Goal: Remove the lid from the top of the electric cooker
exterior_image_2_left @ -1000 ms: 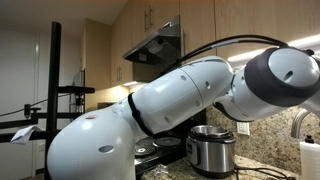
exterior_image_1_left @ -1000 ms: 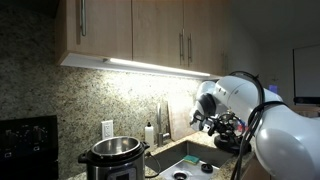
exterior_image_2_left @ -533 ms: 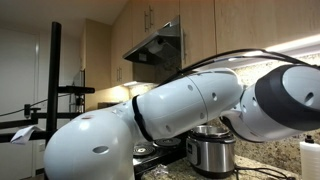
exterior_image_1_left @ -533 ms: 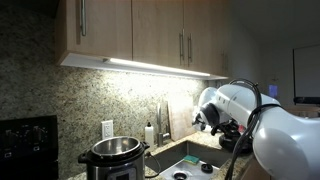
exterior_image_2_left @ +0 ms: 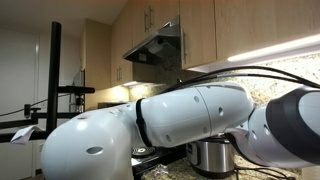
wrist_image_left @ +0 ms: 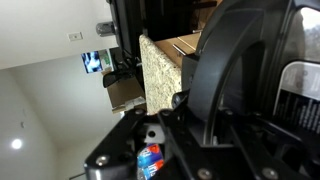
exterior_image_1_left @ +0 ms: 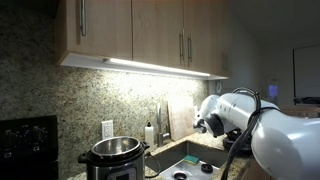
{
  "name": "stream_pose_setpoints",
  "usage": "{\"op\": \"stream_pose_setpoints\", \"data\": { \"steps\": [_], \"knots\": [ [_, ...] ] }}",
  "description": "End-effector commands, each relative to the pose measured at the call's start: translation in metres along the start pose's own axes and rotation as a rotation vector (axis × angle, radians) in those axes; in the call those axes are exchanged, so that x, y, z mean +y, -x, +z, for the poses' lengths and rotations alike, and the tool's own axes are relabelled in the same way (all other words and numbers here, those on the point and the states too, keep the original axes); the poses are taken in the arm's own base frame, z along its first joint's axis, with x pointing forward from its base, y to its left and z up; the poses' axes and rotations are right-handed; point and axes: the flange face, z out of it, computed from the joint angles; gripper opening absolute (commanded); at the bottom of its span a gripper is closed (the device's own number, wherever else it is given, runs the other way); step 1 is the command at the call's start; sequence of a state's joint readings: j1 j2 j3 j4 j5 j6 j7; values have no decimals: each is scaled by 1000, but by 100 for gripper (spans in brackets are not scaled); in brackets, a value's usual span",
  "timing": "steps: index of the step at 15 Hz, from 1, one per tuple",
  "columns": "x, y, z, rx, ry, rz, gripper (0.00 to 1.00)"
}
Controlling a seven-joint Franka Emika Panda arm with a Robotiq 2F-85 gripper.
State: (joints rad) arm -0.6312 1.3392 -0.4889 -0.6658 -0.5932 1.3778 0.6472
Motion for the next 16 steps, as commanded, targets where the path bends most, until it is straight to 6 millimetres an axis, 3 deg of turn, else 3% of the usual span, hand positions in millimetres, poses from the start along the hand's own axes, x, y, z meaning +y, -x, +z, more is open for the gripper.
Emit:
{"op": "stream_pose_setpoints", "data": {
  "steps": [1,7,8,11,16],
  "knots": [
    [17,-4,-7,-26,20,-22,2],
    [20,-3,-8,-39,20,-24,5],
    [20,-3,-8,-41,20,-25,29],
    [21,-1,-7,-56,26,-31,46],
    [25,2,-5,-91,45,-50,36]
  ]
}}
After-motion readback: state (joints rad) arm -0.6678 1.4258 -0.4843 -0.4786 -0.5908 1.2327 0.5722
